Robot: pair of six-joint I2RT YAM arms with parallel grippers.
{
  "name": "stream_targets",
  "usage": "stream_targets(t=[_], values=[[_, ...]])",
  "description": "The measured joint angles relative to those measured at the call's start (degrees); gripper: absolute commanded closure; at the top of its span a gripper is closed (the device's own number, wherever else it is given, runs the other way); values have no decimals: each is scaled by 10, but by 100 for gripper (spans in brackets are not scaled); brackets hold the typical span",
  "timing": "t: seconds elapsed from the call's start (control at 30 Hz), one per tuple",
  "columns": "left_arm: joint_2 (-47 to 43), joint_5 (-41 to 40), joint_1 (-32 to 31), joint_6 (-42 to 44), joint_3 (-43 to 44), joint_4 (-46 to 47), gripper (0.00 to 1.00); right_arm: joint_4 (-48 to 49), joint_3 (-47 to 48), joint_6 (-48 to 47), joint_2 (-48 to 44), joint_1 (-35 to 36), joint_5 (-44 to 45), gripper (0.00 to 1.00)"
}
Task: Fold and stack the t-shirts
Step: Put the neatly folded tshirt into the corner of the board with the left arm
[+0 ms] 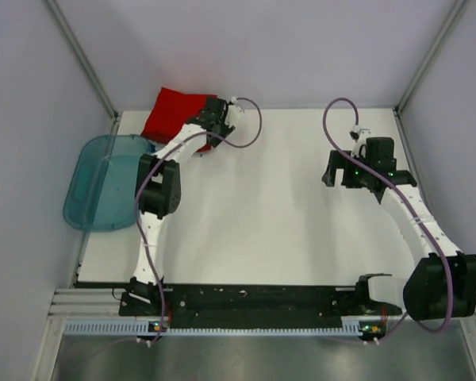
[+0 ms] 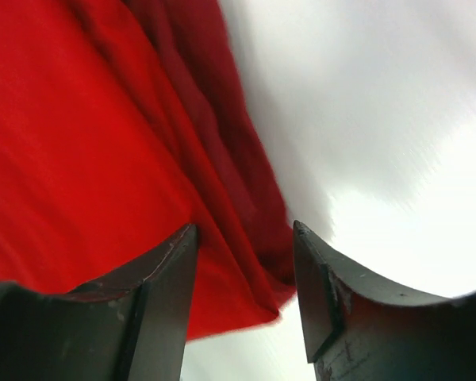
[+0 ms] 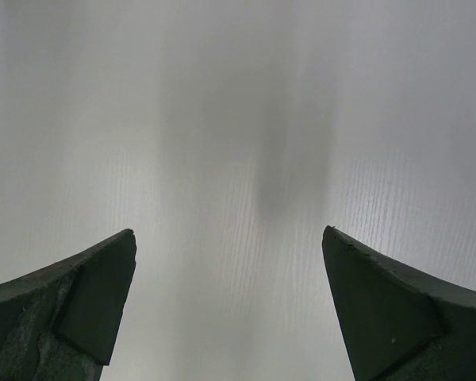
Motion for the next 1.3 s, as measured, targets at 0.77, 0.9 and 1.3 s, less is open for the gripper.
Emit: stream_targets(t=[0.77, 0.9, 1.3], values=[[-732, 83, -28, -78, -928, 264, 9, 271, -351, 140, -281, 0, 75, 1], [-785, 88, -7, -87, -1024, 312, 6, 289, -399, 147, -341, 0, 124, 1], [-784, 68, -4, -109, -1053, 443, 3, 302, -421, 157, -384, 0, 181, 1]])
